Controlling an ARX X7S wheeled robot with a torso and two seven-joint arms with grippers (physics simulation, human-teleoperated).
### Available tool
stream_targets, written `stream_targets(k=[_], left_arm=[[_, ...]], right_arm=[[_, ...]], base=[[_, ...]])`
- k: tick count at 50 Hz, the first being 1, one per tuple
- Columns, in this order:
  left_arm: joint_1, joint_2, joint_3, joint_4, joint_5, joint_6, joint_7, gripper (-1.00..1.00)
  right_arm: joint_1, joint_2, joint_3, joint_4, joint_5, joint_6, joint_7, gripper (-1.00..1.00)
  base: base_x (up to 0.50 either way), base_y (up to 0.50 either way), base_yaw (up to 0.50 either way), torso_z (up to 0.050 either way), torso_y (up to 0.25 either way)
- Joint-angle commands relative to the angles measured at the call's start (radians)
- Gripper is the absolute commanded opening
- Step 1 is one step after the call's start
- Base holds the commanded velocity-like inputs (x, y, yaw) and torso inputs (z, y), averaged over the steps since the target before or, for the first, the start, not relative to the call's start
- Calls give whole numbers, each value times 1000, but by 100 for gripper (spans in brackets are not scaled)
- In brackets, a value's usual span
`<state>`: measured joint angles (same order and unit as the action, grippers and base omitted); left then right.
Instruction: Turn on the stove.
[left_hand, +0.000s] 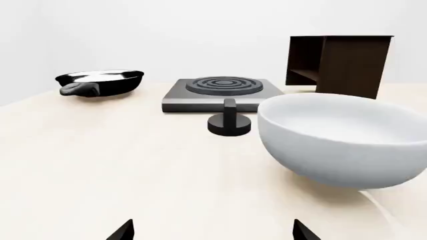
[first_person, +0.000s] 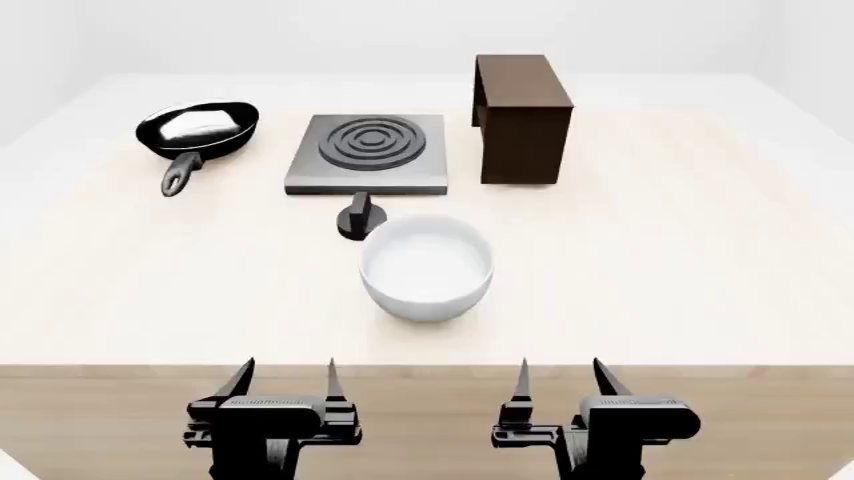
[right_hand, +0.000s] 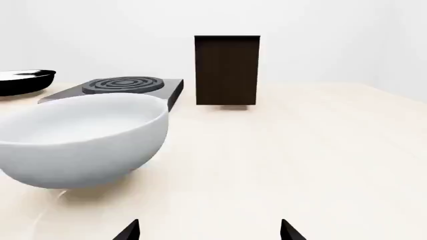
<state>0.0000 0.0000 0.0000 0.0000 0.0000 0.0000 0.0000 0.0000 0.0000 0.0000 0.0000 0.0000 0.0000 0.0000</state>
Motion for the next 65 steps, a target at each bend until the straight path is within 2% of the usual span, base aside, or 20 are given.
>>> stream_targets(k=[1,31,65], left_arm=[[4,-51,60,20,-51,-13,-61,100],[-5,-89,105,-3,-90,8,-105,100],[-9,-122,144,-3,-125,11,-140,100]], right_arm=[[-1,9,-12,-7,9,6,13,100],[6,70,-79,8,114,-52,90,100],[-8,105,-122,-7,177,-56,121,100]], base=[[0,0,0,0,0],[0,0,0,0,0],[0,92,0,0,0]])
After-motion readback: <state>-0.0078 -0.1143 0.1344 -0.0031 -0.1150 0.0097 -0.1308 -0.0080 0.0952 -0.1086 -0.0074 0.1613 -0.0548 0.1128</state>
